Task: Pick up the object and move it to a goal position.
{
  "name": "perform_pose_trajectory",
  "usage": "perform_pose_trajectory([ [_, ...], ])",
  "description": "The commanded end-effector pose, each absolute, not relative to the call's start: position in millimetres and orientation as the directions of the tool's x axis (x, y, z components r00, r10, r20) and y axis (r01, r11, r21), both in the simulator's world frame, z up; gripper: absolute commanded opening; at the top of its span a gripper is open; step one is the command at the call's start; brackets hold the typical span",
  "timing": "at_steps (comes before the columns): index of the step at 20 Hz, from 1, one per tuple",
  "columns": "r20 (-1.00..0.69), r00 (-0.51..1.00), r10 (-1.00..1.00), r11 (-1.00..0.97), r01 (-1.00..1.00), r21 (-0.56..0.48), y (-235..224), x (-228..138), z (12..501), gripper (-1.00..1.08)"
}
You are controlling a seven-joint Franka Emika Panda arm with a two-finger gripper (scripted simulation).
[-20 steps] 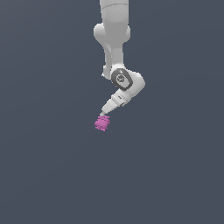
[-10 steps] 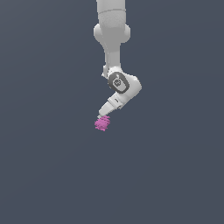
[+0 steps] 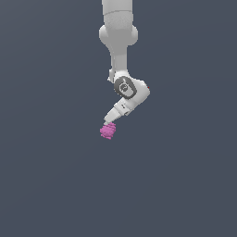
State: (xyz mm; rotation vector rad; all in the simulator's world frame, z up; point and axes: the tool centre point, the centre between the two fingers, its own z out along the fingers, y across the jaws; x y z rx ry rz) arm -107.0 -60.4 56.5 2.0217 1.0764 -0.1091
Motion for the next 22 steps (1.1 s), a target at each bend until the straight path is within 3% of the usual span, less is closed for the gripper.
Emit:
perform_pose_trajectory([
  [1, -0.422, 0.631, 0.651, -0.295, 0.723, 0.625, -61, -107, 57, -1.0],
  [11, -0.422, 0.631, 0.651, -0.295, 0.723, 0.625, -49, -90, 73, -1.0],
  [22, -0.424, 0.63, 0.65, -0.292, 0.723, 0.626, -11, -31, 127, -1.0],
])
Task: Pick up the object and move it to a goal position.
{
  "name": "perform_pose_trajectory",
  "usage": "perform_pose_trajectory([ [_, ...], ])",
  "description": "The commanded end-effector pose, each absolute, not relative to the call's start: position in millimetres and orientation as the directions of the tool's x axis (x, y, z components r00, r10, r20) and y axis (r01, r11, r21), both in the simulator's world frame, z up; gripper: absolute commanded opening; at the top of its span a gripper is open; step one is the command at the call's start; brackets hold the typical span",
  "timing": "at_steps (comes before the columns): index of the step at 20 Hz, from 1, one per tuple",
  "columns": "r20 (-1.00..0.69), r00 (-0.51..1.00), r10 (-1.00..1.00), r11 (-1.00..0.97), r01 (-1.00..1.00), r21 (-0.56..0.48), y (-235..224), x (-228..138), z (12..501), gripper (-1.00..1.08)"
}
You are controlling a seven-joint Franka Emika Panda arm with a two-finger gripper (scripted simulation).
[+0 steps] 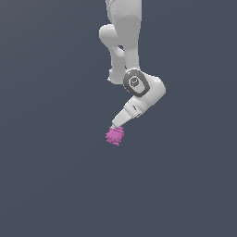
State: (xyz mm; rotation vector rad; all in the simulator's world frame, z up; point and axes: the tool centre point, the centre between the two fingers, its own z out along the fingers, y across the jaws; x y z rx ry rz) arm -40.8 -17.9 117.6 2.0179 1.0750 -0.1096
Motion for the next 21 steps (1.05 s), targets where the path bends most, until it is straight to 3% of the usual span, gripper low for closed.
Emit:
perform_pose_trajectory([
  [1, -0.424, 0.63, 0.65, -0.292, 0.723, 0.626, -7, -24, 133, -1.0],
  [11, -0.424, 0.631, 0.65, -0.293, 0.723, 0.626, 22, 24, 173, -1.0],
  [21, -0.423, 0.63, 0.651, -0.294, 0.723, 0.626, 31, 39, 183, -1.0],
])
